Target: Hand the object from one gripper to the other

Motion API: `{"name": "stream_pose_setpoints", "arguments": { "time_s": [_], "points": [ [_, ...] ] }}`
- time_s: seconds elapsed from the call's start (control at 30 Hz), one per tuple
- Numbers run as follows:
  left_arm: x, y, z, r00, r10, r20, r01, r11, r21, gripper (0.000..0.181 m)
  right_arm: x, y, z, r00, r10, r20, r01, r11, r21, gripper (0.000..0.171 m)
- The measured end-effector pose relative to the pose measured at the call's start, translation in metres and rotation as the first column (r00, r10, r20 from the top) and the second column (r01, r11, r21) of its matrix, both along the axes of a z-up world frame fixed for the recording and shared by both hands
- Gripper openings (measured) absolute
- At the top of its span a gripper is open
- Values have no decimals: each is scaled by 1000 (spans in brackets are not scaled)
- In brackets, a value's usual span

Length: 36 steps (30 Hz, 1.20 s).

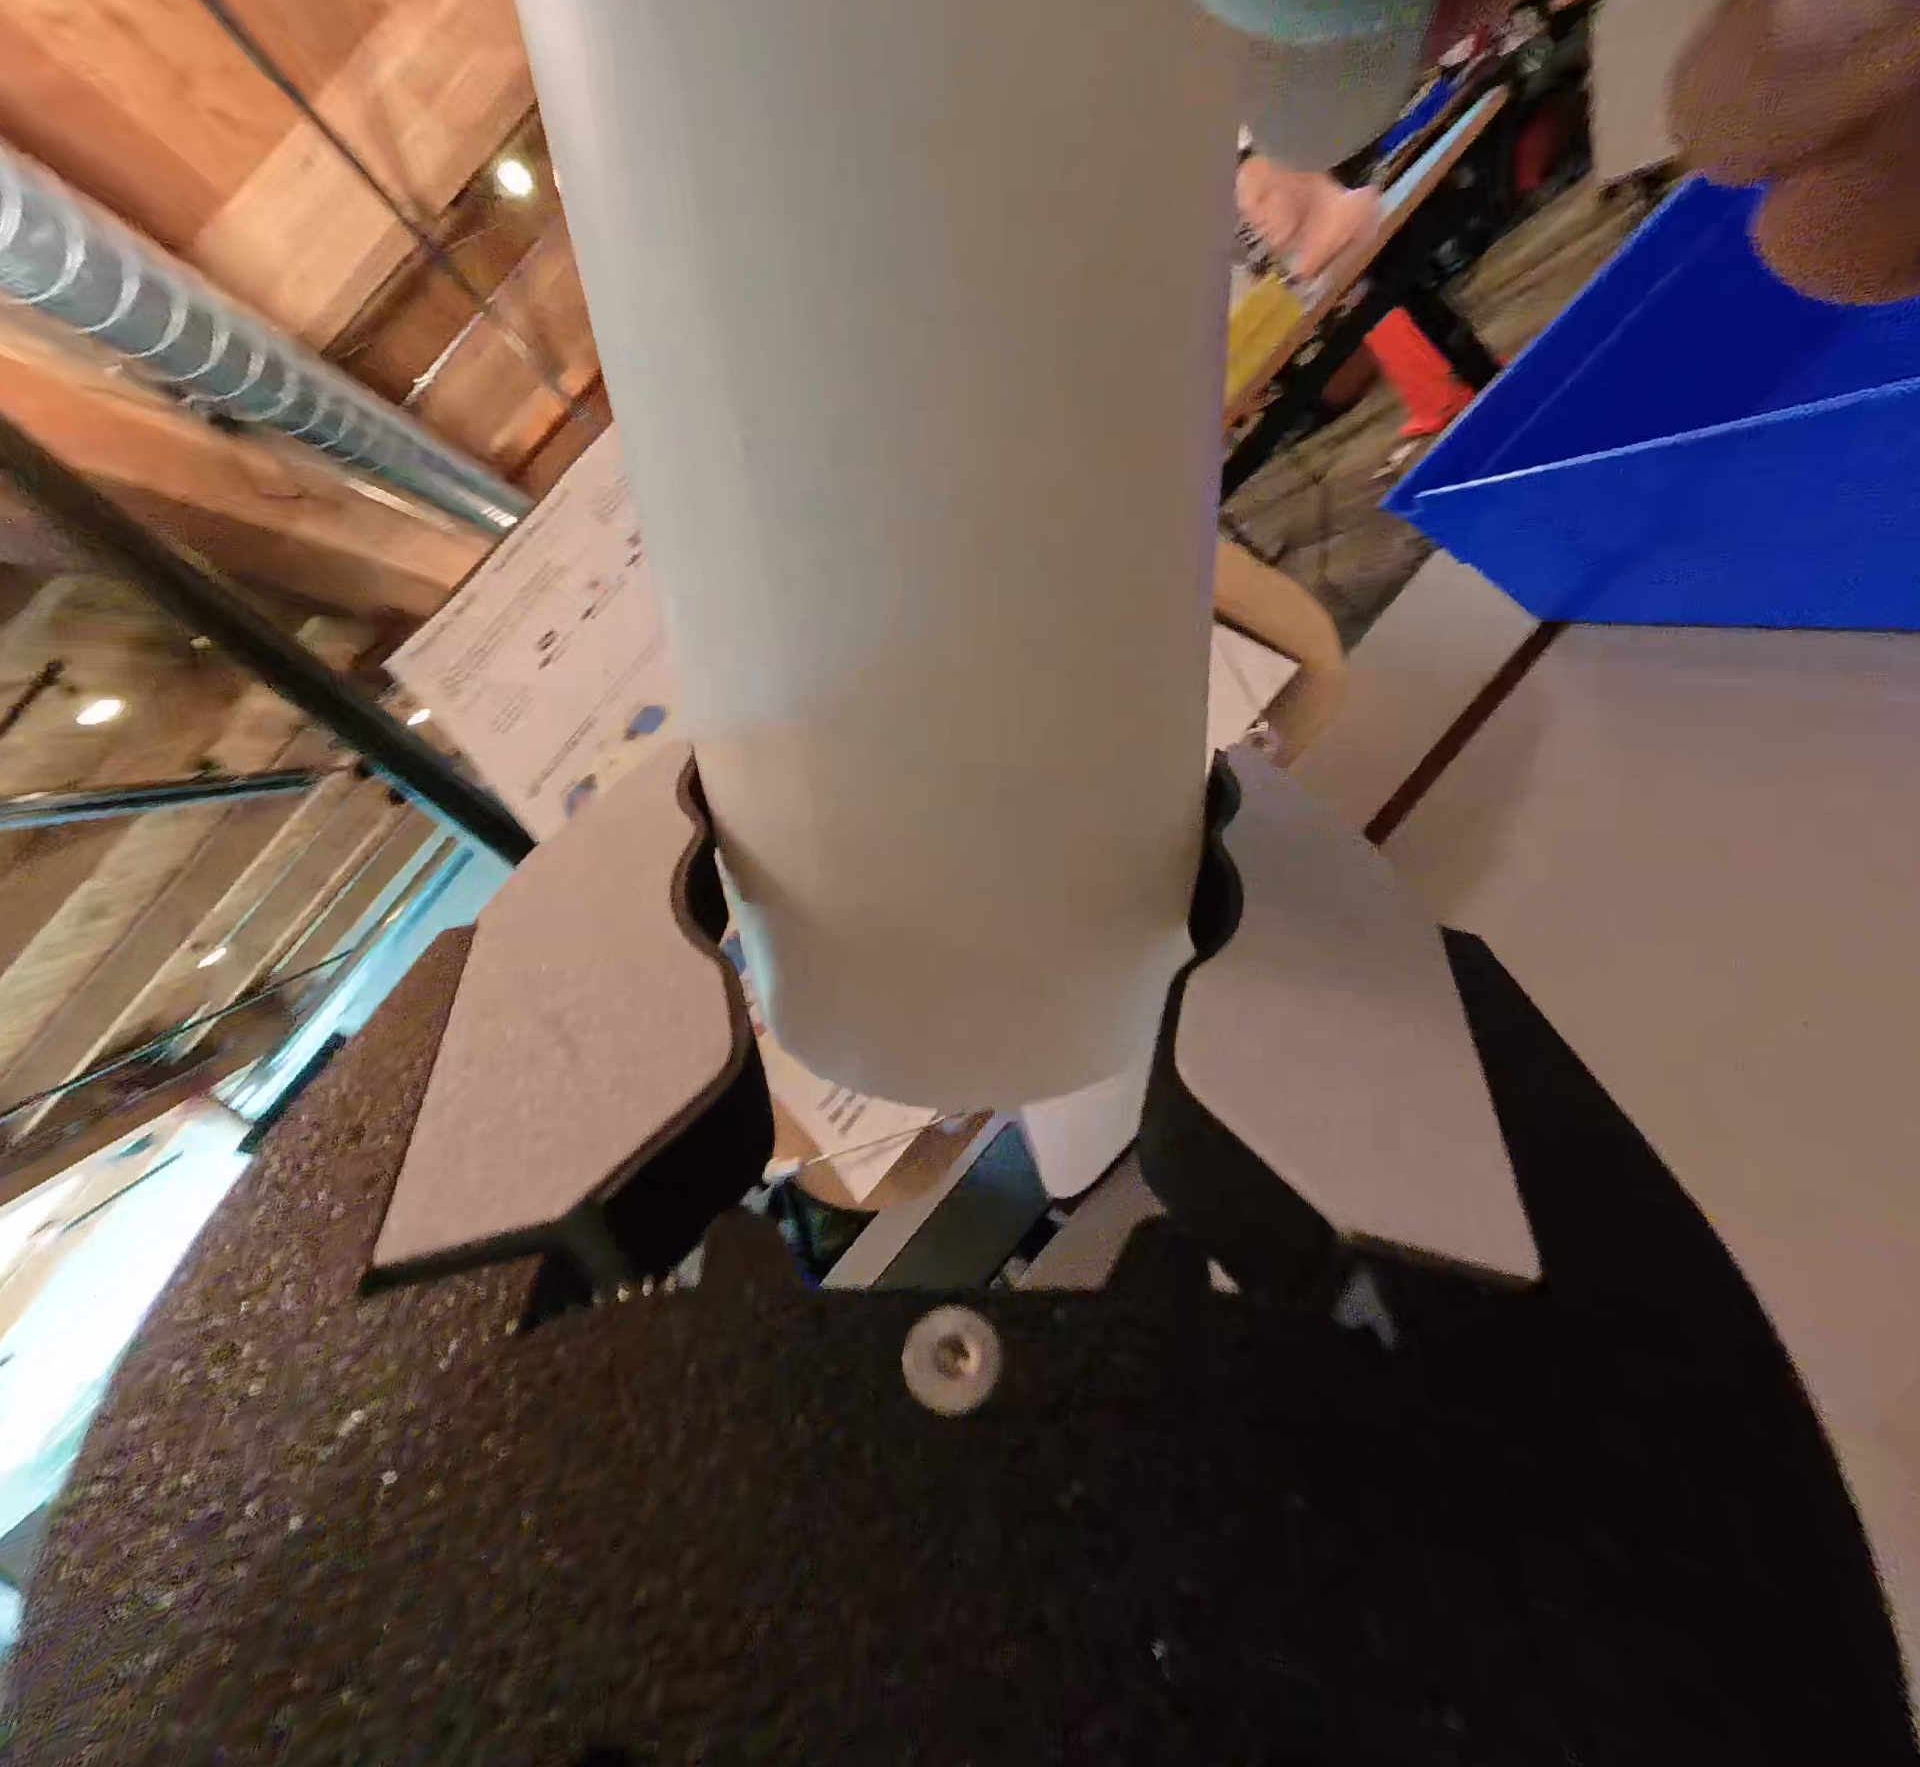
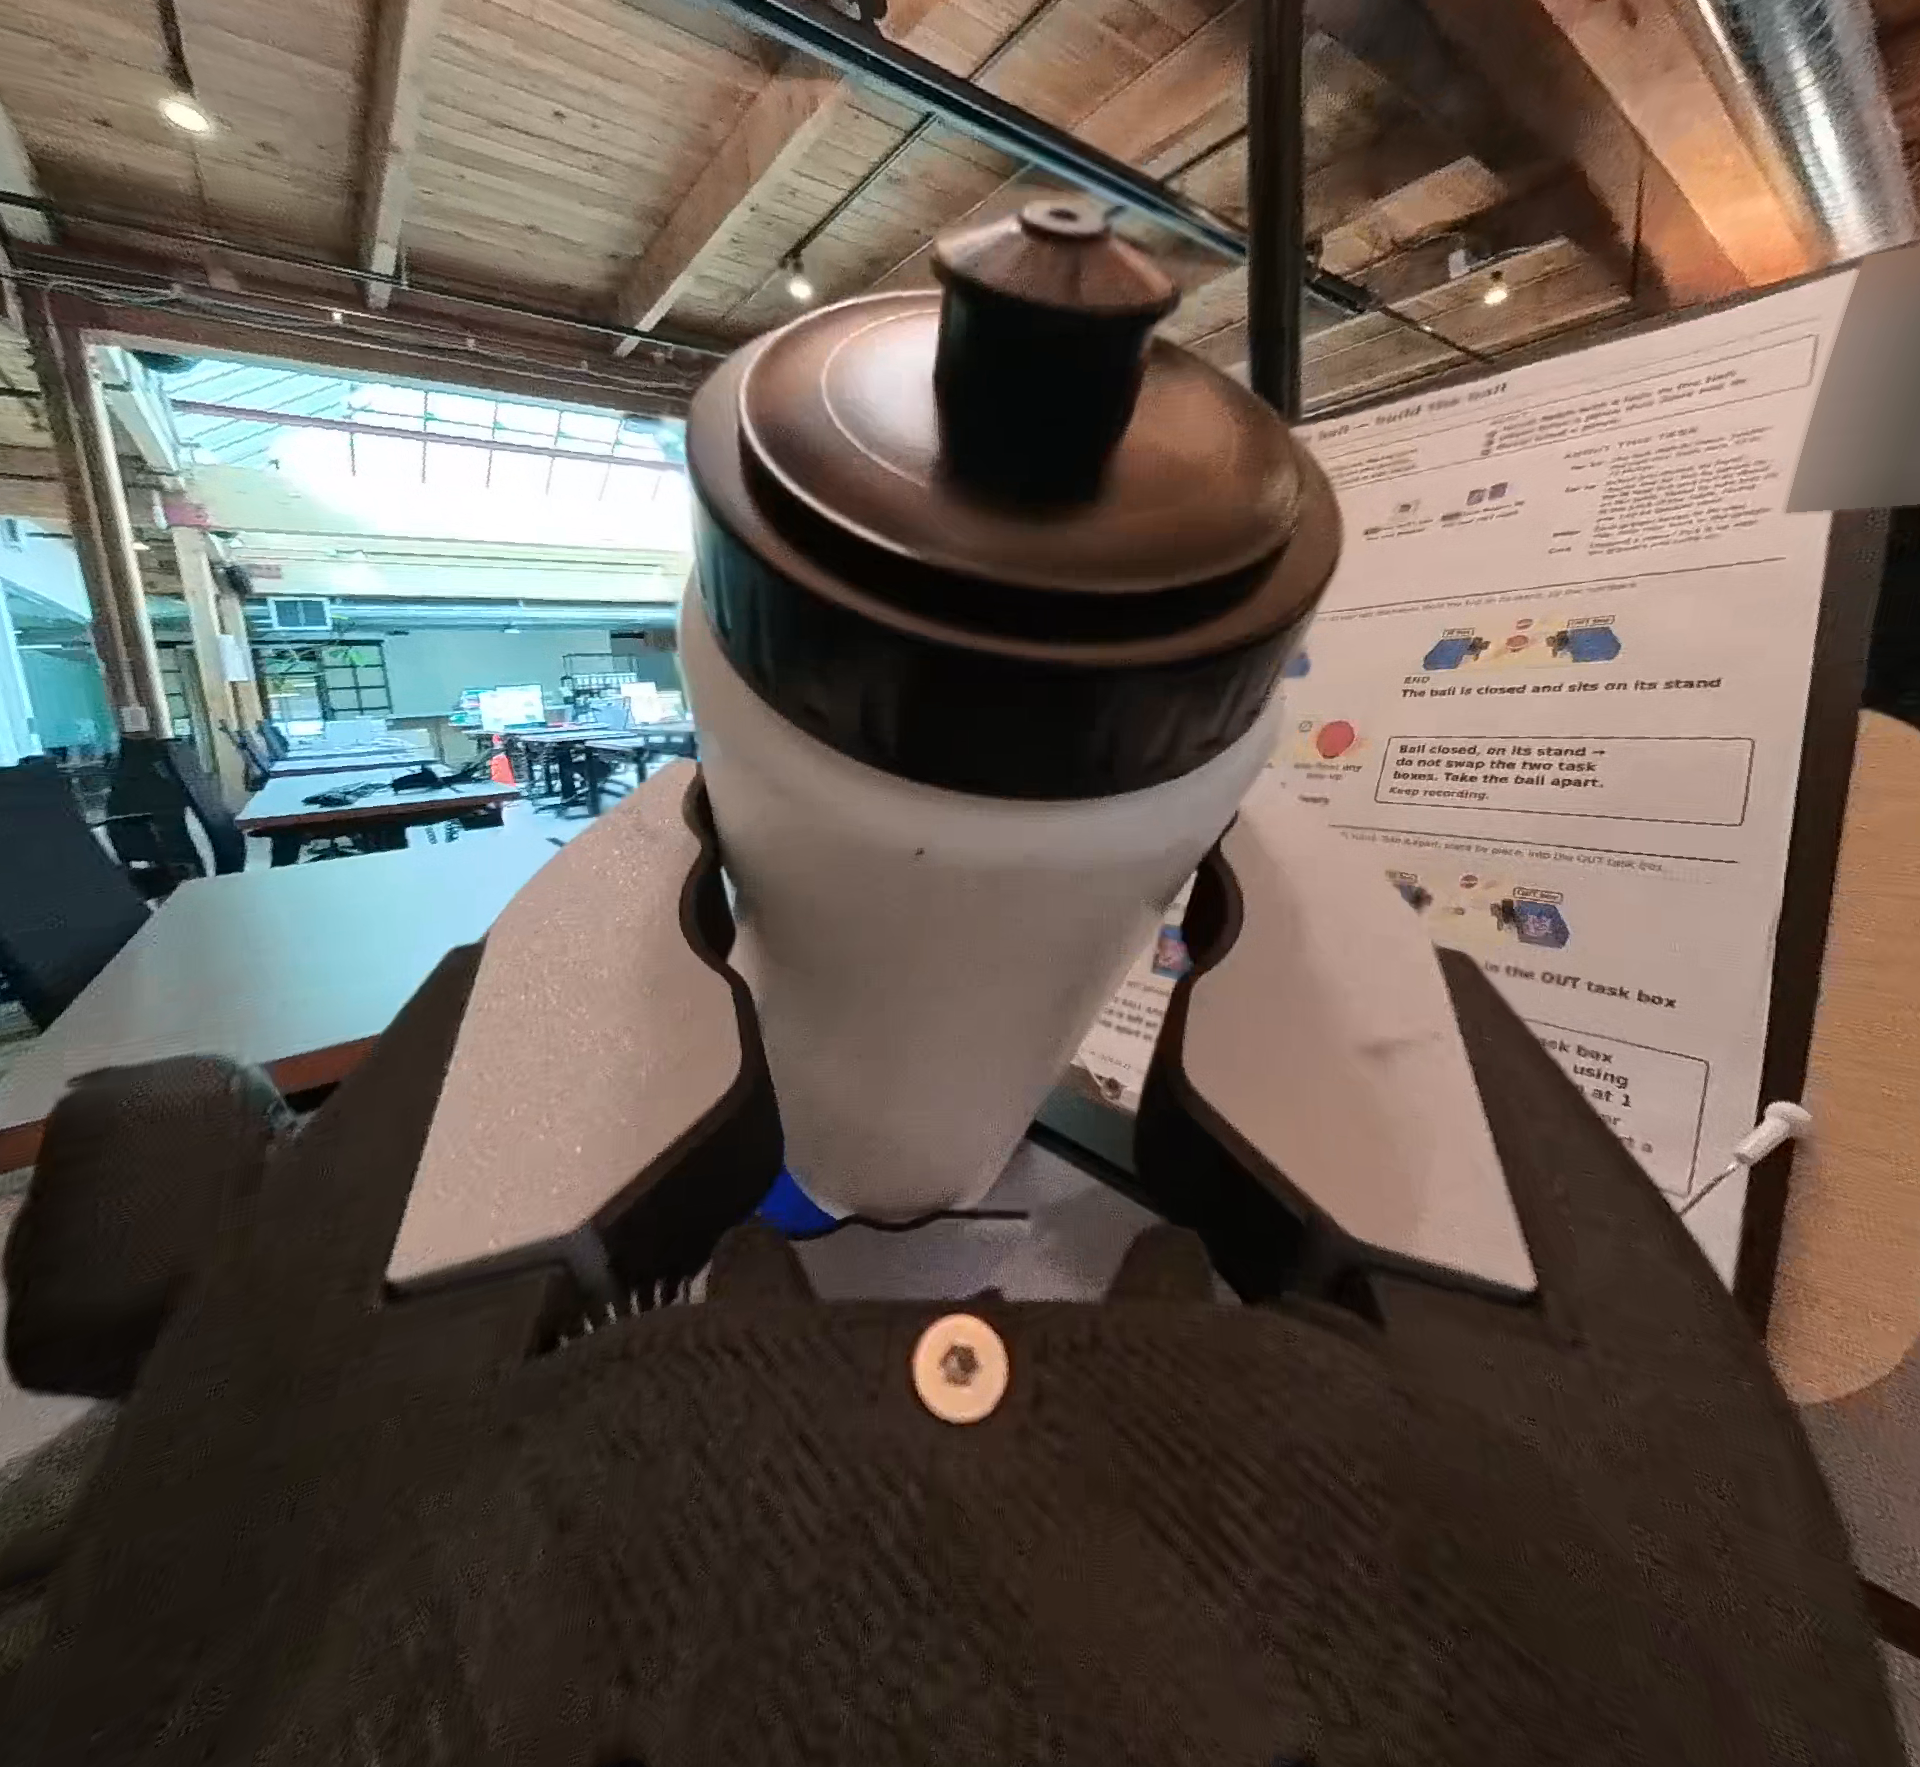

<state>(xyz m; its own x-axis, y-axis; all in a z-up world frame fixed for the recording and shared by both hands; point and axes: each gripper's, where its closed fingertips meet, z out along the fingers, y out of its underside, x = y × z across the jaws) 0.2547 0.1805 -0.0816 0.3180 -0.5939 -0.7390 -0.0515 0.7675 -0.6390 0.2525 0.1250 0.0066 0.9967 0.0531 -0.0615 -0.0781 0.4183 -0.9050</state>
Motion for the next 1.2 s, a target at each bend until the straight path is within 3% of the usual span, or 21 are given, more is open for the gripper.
{"name": "stream_pose_setpoints", "arguments": {
  "time_s": [0.07,0.13,0.3,0.33,0.5,0.63,0.77,0.83,0.93,1.03,1.2],
  "points": [
    [3,-15,-9,983,-156,-99,149,986,-76,88,10,-8,0,1000,28,-4,-28,1000,-12,87],
    [1,-29,-16,925,-334,-182,286,926,-247,97,14,-17,1,998,58,5,-58,998,-13,87],
    [-35,-65,-21,641,-729,-240,478,624,-618,103,-13,-25,-14,947,283,152,-260,953,-156,87],
    [-43,-72,-24,585,-771,-251,494,584,-644,102,-19,-25,-17,933,319,166,-290,940,-179,87],
    [-45,-89,-35,497,-825,-270,519,532,-669,92,-58,-21,-33,835,507,214,-454,855,-252,87],
    [-29,-86,-52,516,-793,-325,463,577,-673,88,-57,-12,-42,848,467,251,-393,871,-293,87],
    [-5,-52,-40,754,-589,-292,352,737,-577,87,-31,-5,-37,928,307,211,-247,931,-269,81],
    [2,-23,-32,875,-399,-273,225,836,-500,87,-23,-2,-28,956,233,179,-194,958,-210,93],
    [-1,13,-19,962,-131,-238,52,948,-313,87,-13,-5,-7,984,116,134,-100,988,-116,99],
    [-12,35,-4,979,66,-192,-76,996,-45,87,-12,-18,8,989,66,134,-53,994,-98,105],
    [-22,50,5,961,240,-138,-196,942,272,87,-18,-28,-3,941,26,337,69,961,-266,105]
  ]
}}
